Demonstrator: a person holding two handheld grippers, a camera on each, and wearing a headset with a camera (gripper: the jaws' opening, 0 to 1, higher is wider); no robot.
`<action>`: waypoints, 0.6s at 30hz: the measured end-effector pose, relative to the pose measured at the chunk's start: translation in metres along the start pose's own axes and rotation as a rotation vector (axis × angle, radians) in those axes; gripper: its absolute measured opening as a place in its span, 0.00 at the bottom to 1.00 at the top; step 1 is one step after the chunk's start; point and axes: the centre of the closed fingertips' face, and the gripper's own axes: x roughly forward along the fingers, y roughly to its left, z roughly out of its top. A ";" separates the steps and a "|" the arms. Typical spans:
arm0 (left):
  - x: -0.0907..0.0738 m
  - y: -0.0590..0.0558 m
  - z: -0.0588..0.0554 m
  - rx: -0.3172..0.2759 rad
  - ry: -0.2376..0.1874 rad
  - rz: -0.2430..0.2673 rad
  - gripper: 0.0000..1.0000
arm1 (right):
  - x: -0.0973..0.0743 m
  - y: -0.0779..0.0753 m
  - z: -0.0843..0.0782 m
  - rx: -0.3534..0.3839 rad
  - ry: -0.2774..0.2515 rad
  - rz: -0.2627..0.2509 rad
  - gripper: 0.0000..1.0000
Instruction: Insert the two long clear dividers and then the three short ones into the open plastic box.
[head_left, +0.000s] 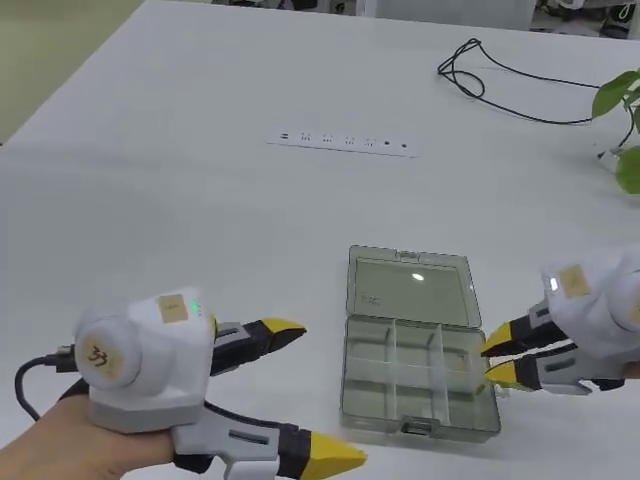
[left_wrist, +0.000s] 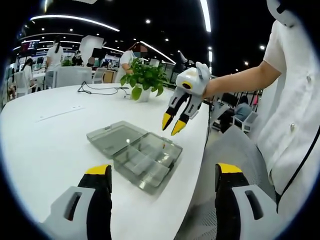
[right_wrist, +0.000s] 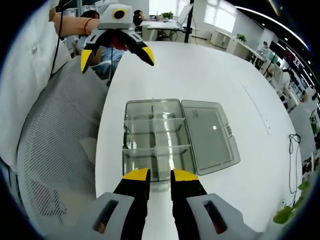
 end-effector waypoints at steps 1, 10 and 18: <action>-0.002 0.001 0.000 0.003 0.002 0.003 0.87 | -0.006 0.000 0.000 0.020 -0.014 -0.012 0.19; -0.010 0.008 -0.003 0.026 0.013 0.021 0.97 | -0.043 0.006 -0.004 0.170 -0.114 -0.139 0.30; -0.012 0.005 -0.006 0.033 0.025 0.021 1.00 | -0.056 0.016 -0.017 0.300 -0.196 -0.247 0.46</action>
